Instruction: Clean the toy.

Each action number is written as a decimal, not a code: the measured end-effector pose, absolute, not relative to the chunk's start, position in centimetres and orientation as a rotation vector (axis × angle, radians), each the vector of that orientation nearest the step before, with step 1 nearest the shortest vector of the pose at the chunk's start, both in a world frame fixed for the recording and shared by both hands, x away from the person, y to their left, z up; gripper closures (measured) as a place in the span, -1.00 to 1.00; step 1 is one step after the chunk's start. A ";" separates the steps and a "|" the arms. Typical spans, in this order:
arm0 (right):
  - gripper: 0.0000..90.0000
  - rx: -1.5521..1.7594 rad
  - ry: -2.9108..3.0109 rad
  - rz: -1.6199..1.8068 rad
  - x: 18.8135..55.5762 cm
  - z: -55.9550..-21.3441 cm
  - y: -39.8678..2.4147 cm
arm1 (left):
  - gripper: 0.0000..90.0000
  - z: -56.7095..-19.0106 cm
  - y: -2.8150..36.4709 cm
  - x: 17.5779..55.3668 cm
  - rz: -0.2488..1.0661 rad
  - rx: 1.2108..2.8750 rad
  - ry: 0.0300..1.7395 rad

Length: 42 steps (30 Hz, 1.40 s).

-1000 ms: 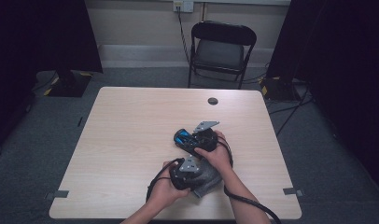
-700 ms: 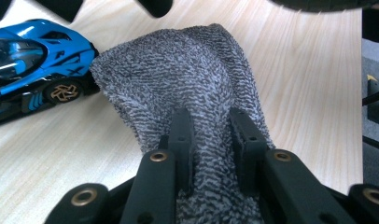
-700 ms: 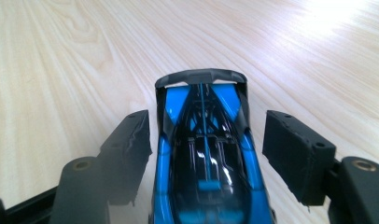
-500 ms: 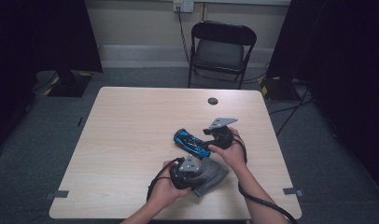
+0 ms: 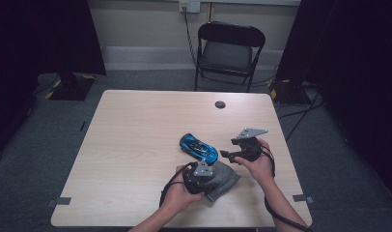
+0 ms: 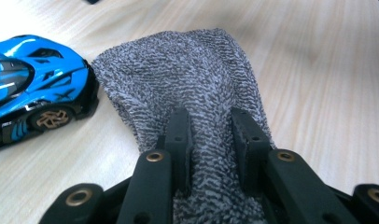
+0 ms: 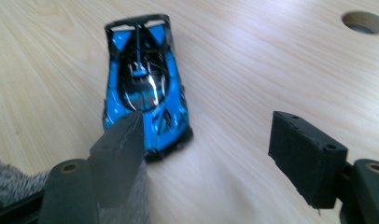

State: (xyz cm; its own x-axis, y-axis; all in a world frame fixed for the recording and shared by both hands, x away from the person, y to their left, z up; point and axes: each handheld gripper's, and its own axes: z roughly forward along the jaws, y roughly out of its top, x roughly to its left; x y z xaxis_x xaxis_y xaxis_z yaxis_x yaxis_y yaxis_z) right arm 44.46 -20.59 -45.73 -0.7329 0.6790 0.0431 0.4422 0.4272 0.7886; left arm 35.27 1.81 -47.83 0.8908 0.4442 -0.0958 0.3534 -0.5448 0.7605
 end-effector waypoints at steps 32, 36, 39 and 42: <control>-0.39 1.115 2.338 1.179 40.8 -47.7 -25.9 | -0.28 -46.9 -3.3 38.5 0.224 2.182 0.588; -0.39 1.129 2.340 1.179 40.7 -48.0 -25.7 | -0.35 -46.5 -1.3 38.6 0.195 2.158 0.619; -0.39 1.130 2.340 1.170 40.6 -48.2 -25.6 | -0.34 -46.7 0.4 39.0 0.219 2.161 0.656; -0.39 1.125 2.345 1.152 40.4 -48.2 -25.5 | -0.25 -46.8 1.9 39.4 0.254 2.166 0.690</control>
